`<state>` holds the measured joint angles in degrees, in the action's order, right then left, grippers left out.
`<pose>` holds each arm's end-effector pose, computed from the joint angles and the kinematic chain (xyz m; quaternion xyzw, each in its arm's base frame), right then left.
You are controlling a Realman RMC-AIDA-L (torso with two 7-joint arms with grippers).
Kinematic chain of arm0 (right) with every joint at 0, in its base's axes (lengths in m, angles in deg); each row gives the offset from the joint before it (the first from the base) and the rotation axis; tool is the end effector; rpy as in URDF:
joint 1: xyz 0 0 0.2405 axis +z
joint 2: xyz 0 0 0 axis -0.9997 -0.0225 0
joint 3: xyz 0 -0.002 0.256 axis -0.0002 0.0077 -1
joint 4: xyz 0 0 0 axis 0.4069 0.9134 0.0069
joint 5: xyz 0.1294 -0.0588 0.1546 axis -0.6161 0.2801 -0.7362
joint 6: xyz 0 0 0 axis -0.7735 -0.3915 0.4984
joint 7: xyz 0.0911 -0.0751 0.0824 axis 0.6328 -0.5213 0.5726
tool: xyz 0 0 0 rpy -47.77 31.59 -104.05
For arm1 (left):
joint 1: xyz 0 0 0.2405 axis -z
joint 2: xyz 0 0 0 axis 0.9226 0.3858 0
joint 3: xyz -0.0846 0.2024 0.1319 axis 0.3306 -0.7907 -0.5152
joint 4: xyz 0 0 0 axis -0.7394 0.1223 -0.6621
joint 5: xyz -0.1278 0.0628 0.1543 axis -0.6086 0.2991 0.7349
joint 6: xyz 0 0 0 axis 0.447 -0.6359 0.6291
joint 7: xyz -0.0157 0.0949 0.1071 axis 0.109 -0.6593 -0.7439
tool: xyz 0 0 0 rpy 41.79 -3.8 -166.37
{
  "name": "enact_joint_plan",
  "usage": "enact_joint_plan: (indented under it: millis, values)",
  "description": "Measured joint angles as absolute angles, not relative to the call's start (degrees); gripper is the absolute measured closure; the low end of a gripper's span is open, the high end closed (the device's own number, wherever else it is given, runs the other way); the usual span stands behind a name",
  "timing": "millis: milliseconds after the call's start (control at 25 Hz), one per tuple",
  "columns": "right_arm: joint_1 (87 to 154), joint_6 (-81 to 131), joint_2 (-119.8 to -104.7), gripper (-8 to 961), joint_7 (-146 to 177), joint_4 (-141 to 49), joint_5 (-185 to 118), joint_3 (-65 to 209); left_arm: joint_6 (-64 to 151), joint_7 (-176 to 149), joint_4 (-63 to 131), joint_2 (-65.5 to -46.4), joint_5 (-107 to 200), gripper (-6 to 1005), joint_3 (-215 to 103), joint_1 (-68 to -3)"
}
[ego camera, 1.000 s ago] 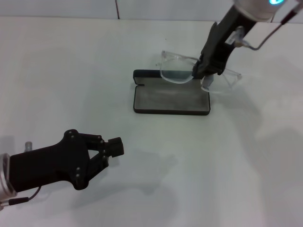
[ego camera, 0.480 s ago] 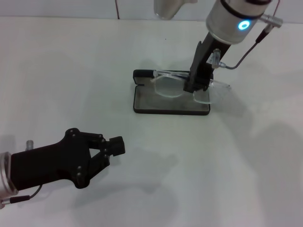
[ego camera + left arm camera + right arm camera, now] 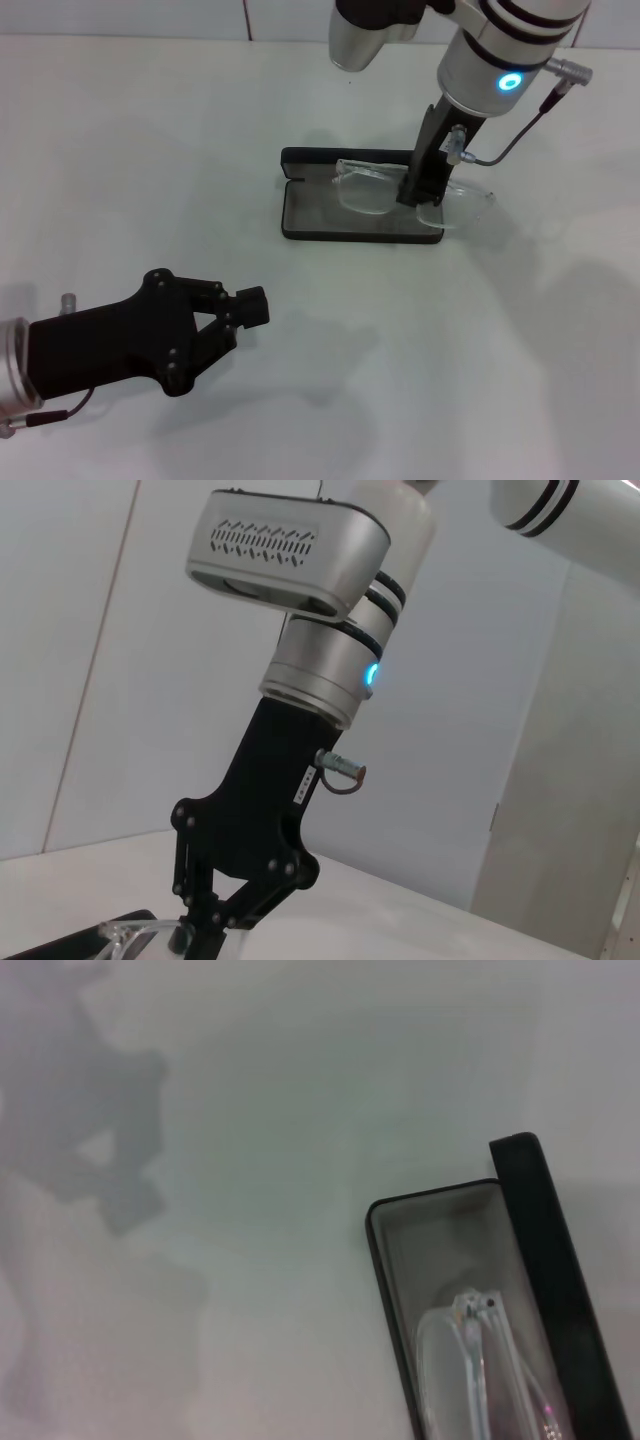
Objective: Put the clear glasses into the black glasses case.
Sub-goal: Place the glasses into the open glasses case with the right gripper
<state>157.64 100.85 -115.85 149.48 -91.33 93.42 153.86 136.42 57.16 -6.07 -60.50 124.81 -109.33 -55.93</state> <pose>0.0526 0.4071 -0.0546 -0.9585 0.0829 -0.2562 0.0931 -0.2736 0.2351 -0.0045 -0.9097 -0.1839 -0.3630 0.0826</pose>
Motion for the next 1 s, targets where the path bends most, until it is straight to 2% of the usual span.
enact_joint_plan:
  millis: [1000]
  values:
    - [156.96, 93.60, -115.84, 895, 149.61, -91.23, 90.98, 161.56, 136.42, 57.16, -5.42, -60.55, 124.78, 954, -109.54, -55.35]
